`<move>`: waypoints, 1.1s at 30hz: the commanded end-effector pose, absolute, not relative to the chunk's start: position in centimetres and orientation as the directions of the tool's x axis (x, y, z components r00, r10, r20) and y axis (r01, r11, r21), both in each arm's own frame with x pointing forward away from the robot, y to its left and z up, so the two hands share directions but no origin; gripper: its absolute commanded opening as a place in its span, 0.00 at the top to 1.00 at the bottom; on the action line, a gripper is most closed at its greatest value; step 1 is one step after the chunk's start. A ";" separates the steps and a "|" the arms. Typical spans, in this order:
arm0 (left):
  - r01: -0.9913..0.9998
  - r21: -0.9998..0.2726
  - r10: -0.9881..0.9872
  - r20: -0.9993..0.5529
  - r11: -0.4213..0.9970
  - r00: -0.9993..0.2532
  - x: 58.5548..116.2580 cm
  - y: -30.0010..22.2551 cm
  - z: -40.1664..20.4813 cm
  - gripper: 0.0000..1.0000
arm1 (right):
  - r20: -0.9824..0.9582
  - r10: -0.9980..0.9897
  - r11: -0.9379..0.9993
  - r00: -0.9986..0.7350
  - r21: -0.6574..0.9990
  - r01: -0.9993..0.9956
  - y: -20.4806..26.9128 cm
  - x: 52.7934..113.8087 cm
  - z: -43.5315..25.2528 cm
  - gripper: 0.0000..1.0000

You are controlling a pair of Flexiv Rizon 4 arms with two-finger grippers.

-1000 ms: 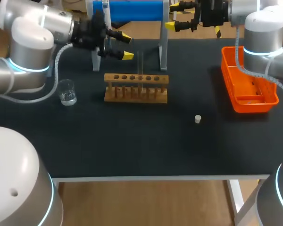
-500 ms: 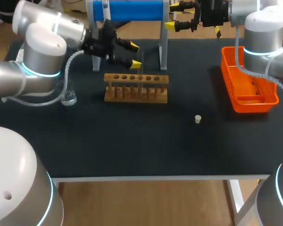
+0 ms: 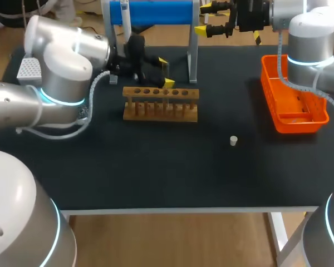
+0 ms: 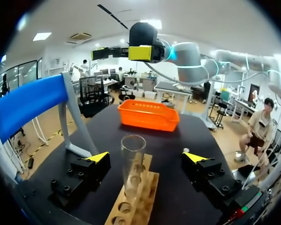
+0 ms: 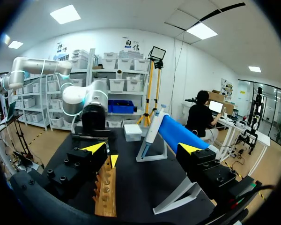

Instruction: Invert the test tube, pick up the pipette, mount the tip to pipette, aspirate from beaker and dispense into the tube, eject the tip, return the pipette, and cap with the stopper.

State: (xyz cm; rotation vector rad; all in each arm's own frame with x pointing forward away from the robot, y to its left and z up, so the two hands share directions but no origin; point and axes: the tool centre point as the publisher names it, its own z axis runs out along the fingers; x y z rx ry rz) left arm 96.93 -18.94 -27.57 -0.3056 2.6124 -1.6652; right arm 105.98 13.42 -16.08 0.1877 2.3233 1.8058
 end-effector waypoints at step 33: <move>-0.050 -0.885 -0.120 -0.006 0.462 -0.993 98.5 -20.2 -29.5 0.00 | -0.072 0.213 0.251 -0.974 0.968 -0.017 13.3 106.1 -16.0 0.00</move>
